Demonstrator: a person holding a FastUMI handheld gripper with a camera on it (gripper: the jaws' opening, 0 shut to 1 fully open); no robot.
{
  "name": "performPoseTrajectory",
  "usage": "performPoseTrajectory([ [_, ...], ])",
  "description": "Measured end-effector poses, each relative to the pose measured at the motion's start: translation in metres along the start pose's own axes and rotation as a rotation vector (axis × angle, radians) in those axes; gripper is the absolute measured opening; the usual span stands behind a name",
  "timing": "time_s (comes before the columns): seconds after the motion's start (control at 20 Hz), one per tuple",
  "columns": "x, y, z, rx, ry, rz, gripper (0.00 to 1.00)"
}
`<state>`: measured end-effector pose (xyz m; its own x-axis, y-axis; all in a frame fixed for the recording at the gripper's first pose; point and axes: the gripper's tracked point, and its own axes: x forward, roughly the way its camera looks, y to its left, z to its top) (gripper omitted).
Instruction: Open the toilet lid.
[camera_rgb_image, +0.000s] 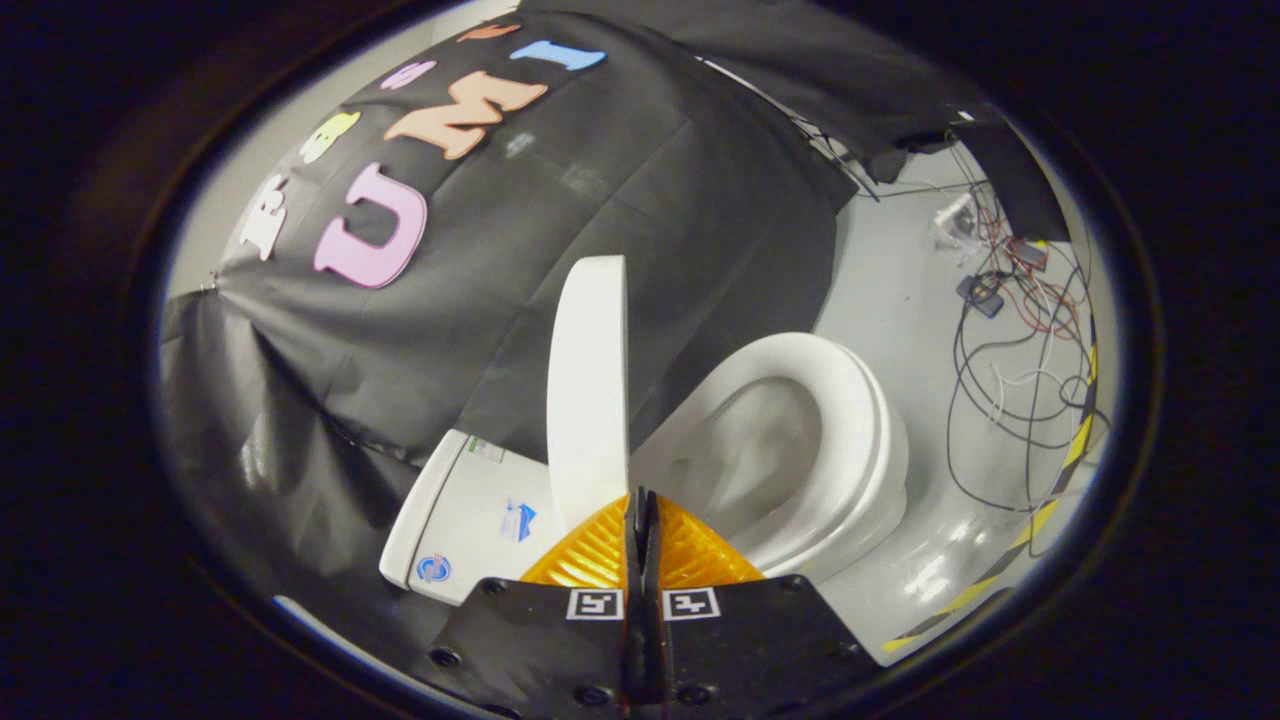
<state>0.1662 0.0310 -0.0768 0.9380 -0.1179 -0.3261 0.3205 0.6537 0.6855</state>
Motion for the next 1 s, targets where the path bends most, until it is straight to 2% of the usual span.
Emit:
performPoseTrajectory([
  [0.5,-0.005,0.044,0.002,-0.143,-0.002,0.001,0.0],
  [1.0,-0.004,0.079,-0.002,-0.198,-0.004,0.049,0.0],
])
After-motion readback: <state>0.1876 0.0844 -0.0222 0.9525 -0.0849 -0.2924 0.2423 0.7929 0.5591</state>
